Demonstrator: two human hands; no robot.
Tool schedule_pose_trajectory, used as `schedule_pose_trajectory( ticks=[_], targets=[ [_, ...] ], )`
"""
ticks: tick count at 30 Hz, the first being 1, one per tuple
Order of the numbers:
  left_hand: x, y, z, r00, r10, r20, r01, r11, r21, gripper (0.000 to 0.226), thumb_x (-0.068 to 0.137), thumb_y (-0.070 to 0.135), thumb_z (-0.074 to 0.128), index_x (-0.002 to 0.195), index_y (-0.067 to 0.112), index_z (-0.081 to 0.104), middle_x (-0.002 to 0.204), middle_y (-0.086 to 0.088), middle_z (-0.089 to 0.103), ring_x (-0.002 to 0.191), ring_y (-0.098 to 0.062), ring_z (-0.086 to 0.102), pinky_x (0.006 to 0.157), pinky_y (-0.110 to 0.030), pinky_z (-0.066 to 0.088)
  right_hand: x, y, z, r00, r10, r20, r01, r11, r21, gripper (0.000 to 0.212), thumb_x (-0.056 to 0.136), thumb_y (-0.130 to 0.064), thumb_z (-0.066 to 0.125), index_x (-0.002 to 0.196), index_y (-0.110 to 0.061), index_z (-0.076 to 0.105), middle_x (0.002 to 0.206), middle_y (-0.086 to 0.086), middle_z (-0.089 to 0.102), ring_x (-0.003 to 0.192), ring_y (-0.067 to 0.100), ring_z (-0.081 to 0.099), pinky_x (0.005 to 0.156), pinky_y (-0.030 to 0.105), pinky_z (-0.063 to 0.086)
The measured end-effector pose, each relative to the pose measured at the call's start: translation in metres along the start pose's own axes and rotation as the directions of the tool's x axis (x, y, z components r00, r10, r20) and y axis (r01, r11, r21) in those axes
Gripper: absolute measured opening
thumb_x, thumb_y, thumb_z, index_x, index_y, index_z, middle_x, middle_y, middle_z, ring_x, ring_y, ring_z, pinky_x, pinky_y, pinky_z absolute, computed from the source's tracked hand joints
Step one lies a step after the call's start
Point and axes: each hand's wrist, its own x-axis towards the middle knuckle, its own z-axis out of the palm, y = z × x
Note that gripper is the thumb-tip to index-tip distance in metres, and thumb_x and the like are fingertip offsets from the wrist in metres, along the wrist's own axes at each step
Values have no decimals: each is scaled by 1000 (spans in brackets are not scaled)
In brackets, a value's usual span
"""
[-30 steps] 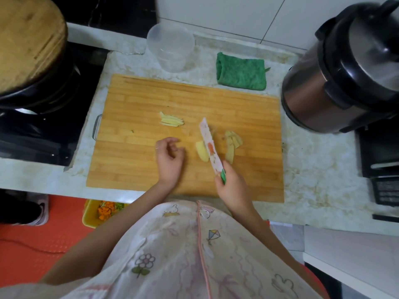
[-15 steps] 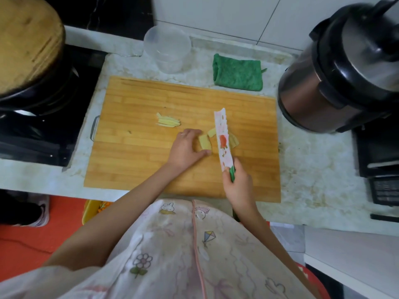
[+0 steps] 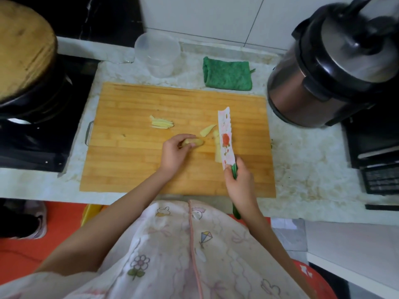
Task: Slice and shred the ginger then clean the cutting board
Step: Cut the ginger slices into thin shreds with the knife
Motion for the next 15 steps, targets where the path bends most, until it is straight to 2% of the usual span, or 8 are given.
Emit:
schedule_pose_trajectory(
  ticks=[2,4,5,9,10,12,13,15],
  targets=[
    [-5,-5,-4,998,-20,-51,17,999,-49,18,81,-1,71,95,10,72,80,-3,64,58,2,45,59,-11,35,-2,-1,2,999,-4,33,4,1000,11,24,96,-15,47,118,-20,55,78,-8,62,54,12,53,48,31,43],
    [-10,-9,-7,997,-14,-73,8,997,-76,17,80,0,72,90,14,69,78,-6,63,59,-2,41,58,-15,35,-3,-1,4,998,-5,67,5,1000,12,21,96,-16,47,115,-19,55,84,2,65,59,22,56,52,40,46],
    [-12,-9,-8,997,-8,-76,2,996,-86,16,80,1,72,88,14,68,77,-3,63,59,-2,41,58,-15,34,-3,-1,5,997,-12,82,11,1000,15,20,96,-16,46,114,-17,56,84,7,65,56,22,53,50,40,44],
    [-18,-6,-10,994,-8,-107,-6,991,-130,16,82,2,71,84,16,64,84,13,64,60,4,49,65,-10,37,-5,1,10,991,-52,121,49,998,28,22,96,-17,47,117,-19,56,76,7,63,46,7,42,45,31,35],
    [-19,-6,-10,993,-11,-120,-7,989,-148,20,83,4,71,83,21,61,86,17,64,62,-3,53,66,-14,41,-5,1,10,990,-49,130,44,998,38,24,97,-17,47,119,-20,56,73,3,62,45,6,41,44,29,35],
    [-19,-6,-11,990,-33,-138,8,984,-181,27,85,6,69,80,28,55,87,20,64,64,-35,55,67,-36,49,-6,1,10,988,-37,148,28,998,64,26,97,-18,47,121,-20,55,66,-4,58,44,5,41,44,28,35],
    [-18,-7,-11,989,-36,-146,9,983,-182,29,86,6,68,78,29,53,88,19,64,66,-41,57,67,-42,50,-7,1,11,987,-32,155,21,997,70,26,97,-18,47,121,-19,55,66,-6,57,44,5,42,44,28,36],
    [-17,-8,-10,986,-47,-162,21,987,-157,30,86,4,67,76,26,50,88,15,63,72,-36,62,67,-43,48,-7,-1,12,985,-16,170,1,996,85,28,97,-19,47,124,-19,54,70,-8,59,45,5,44,45,29,39]
  ],
)
